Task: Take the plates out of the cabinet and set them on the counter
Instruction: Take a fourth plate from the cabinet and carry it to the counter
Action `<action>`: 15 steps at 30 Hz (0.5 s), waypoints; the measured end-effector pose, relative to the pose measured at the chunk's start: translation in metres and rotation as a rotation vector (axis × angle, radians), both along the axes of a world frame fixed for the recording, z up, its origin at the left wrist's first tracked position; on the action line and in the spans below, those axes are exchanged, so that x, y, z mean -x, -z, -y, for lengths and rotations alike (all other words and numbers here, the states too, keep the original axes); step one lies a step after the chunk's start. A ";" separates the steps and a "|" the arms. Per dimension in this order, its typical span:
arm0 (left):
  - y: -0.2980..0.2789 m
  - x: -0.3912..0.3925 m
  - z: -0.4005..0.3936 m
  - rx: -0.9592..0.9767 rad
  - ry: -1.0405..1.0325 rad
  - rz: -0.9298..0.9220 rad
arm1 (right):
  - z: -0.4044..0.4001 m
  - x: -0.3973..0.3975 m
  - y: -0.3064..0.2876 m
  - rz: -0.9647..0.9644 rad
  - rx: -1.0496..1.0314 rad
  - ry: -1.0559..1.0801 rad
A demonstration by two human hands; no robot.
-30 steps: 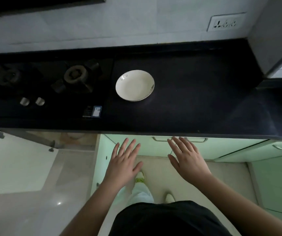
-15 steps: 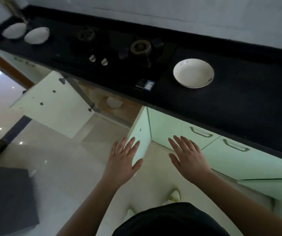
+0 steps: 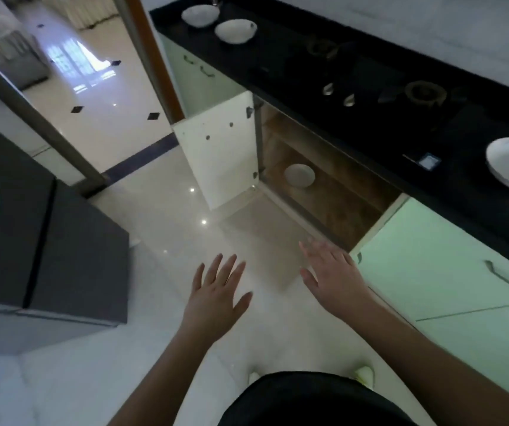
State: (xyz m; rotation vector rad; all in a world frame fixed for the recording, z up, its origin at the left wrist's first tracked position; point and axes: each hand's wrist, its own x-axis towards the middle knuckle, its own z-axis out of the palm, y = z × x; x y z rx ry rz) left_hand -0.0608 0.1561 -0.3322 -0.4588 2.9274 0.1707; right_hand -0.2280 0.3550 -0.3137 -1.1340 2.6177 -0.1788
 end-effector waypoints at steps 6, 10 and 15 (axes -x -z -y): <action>-0.005 -0.051 0.054 -0.002 -0.108 0.003 | 0.068 -0.026 -0.007 -0.049 -0.031 -0.131; 0.001 -0.060 0.074 -0.025 -0.179 0.013 | 0.079 -0.028 0.001 -0.056 -0.080 -0.167; 0.007 -0.049 0.103 -0.037 -0.197 0.021 | 0.087 -0.009 0.012 -0.034 -0.088 -0.140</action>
